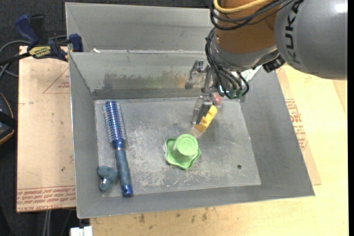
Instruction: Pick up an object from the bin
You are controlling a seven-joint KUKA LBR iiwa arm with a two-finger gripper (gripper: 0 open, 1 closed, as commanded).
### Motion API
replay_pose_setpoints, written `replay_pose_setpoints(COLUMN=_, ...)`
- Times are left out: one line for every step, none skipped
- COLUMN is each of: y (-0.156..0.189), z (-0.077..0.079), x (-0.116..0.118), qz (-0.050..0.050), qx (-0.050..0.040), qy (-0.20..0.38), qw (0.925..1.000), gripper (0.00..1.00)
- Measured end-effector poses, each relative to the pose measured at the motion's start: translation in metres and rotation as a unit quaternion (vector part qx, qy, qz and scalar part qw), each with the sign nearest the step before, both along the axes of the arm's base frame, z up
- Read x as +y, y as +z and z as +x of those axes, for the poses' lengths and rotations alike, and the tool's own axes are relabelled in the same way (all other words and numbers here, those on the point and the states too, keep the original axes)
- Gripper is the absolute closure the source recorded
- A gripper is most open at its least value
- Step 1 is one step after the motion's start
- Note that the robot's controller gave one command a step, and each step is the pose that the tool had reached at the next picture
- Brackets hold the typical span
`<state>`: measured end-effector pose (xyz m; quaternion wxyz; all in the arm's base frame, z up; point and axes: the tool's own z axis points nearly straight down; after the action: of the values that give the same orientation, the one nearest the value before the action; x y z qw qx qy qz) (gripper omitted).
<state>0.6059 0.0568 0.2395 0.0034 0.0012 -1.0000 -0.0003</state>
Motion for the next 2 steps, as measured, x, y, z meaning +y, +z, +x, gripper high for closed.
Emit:
replay_pose_setpoints(y=-0.137, z=0.039, x=0.015, qz=0.001, qx=-0.0018, qy=0.169, qw=0.9856, gripper=0.0)
replay_pose_setpoints(y=-0.138, z=-0.007, x=-0.039, qz=0.001, qx=-0.0026, qy=0.348, qw=0.9376, gripper=0.0)
